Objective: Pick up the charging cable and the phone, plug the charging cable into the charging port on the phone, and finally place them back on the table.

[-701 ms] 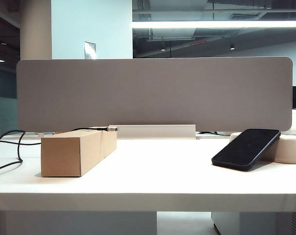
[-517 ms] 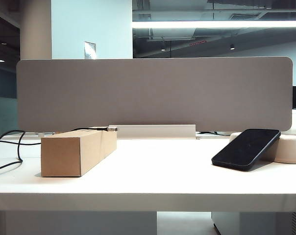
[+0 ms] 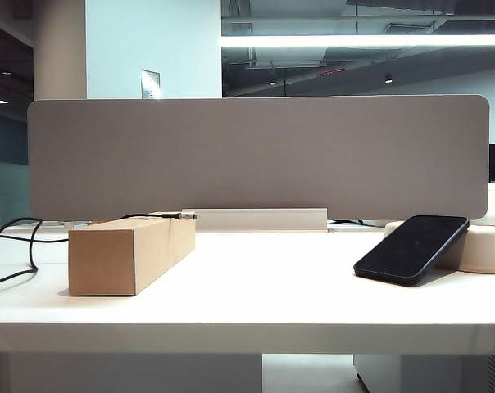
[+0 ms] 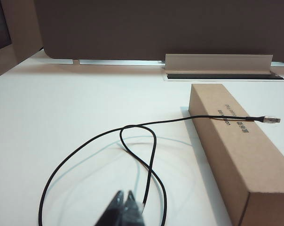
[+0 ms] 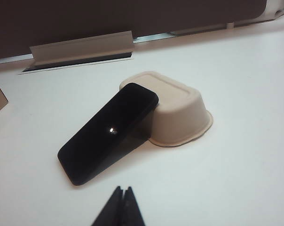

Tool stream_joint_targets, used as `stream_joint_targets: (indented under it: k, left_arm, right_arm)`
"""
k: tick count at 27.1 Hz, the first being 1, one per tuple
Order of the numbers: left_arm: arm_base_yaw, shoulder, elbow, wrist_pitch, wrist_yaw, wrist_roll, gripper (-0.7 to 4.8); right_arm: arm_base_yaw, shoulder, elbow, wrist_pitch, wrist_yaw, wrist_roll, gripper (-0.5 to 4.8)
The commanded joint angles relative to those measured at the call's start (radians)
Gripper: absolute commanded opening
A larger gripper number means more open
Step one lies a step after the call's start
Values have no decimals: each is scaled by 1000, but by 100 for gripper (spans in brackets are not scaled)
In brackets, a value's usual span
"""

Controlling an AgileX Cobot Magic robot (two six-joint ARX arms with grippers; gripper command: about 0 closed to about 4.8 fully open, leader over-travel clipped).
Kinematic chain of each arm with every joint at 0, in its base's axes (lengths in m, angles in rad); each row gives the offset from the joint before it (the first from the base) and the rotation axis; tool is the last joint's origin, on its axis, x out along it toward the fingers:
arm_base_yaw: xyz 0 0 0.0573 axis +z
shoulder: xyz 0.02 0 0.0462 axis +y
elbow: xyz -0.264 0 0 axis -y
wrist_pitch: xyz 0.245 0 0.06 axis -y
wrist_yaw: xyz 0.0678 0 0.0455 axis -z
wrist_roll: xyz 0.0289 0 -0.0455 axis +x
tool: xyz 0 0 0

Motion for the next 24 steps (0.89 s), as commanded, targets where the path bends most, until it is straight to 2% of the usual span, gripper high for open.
stream_joint_targets:
  k: [1,15,22,24]
  left_arm:
    - [2,1,3,0,3,-3,-6]
    - [2,1,3,-11,6,-4,-6]
    - [2,1,6,34,87,-3,-6]
    - [2,1,12,32,137,-4,-6]
  right_arm:
    - [0,-2,-6,22,6,-3,-1]
    - [1,-2,-6,21,6,-61,-2]
    - [1,-2,3,20,6,-59,-2]
    - [2,-1,14,21,6,-51,-2]
